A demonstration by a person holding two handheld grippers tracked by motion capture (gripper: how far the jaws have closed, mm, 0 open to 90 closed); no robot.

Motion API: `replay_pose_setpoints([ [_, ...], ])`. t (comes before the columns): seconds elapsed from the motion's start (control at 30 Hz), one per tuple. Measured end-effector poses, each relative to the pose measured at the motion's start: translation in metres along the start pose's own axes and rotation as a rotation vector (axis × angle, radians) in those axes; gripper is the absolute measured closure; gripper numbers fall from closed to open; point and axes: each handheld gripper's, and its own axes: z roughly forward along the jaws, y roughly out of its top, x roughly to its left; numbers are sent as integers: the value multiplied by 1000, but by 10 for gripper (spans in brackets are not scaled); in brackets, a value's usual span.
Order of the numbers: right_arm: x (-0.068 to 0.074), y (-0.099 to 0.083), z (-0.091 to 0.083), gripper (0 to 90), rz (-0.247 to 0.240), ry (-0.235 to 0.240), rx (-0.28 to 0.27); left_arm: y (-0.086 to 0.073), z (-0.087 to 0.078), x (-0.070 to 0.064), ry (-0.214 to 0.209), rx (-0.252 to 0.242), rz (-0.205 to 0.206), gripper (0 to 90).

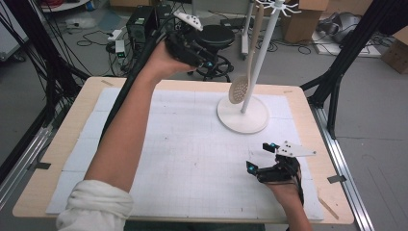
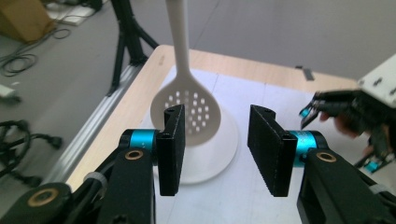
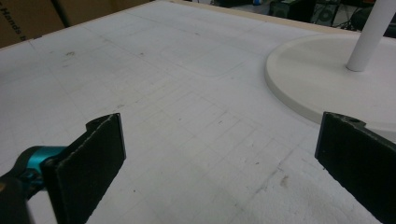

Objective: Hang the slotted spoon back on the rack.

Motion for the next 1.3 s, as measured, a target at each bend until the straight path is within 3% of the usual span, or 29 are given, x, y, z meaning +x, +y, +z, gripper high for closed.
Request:
replay_pose_setpoints([
  [0.13, 3, -1, 1, 3, -9, 0, 14, -29, -20, -8, 13, -53, -27, 555],
  [0.33, 4, 0, 5, 3, -22, 4, 24, -67, -36, -13, 40, -79, -67, 527],
  [0.6, 6, 2, 6, 3, -21, 4, 24, -115, -54, -32, 50, -119, -94, 518],
  [0.87, 7, 6, 9, 3, -38, 10, 10, -156, -74, -46, 98, -161, -132, 477],
  [0.97, 7, 6, 9, 3, -38, 13, 7, -167, -78, -52, 107, -177, -136, 461],
  [1.07, 7, 7, 8, 3, -37, 14, 1, -183, -83, -61, 90, -219, -119, 457],
  [1.3, 8, 7, 9, 3, -35, 16, -1, -217, -97, -76, 122, -206, -128, 456],
])
